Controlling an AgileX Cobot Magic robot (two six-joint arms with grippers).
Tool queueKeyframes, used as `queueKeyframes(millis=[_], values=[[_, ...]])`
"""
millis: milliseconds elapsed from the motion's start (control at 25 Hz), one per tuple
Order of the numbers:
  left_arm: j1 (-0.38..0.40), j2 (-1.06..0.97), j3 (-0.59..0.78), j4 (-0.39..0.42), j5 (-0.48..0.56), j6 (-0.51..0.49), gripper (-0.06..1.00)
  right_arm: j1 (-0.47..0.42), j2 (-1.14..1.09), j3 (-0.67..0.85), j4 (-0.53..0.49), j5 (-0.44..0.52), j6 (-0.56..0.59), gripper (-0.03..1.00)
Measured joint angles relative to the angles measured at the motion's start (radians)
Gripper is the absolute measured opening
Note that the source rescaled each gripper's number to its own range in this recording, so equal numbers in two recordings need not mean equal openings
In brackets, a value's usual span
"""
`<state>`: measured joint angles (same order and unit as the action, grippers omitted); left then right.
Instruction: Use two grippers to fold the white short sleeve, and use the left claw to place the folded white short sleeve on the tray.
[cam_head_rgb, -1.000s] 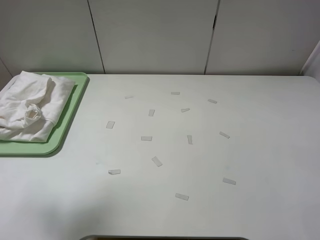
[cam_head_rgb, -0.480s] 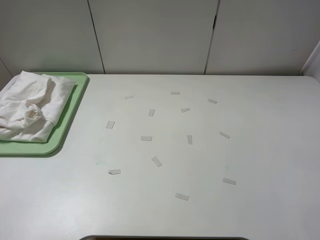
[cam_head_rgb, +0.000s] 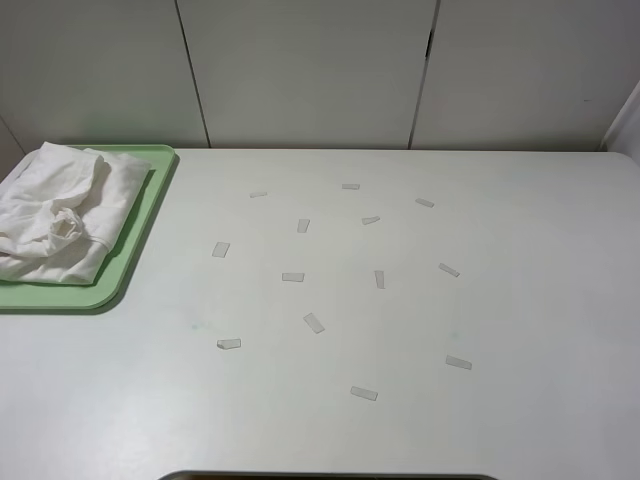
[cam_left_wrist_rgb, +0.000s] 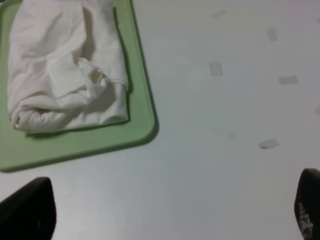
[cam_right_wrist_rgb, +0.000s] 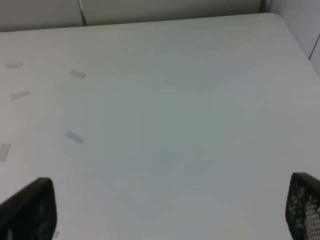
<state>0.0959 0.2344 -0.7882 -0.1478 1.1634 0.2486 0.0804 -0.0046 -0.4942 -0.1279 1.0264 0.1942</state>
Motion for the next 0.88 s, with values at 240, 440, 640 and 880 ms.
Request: queueKeyframes(millis=[240, 440, 640, 880], values=[[-0.002, -0.083, 0.103, -0.008, 0.0, 0.007, 0.95, 0.0, 0.0, 0.0, 0.0, 0.0, 0.0, 1.0], [-0.023, -0.153, 0.219, -0.008, -0.056, 0.007, 0.95, 0.0, 0.0, 0.0, 0.0, 0.0, 0.0, 1.0], [-0.067, -0.221, 0.274, 0.005, -0.08, 0.002, 0.95, 0.0, 0.0, 0.0, 0.0, 0.0, 0.0, 1.0], [-0.073, -0.242, 0.274, 0.026, -0.085, 0.006, 0.95, 0.0, 0.0, 0.0, 0.0, 0.0, 0.0, 1.0]])
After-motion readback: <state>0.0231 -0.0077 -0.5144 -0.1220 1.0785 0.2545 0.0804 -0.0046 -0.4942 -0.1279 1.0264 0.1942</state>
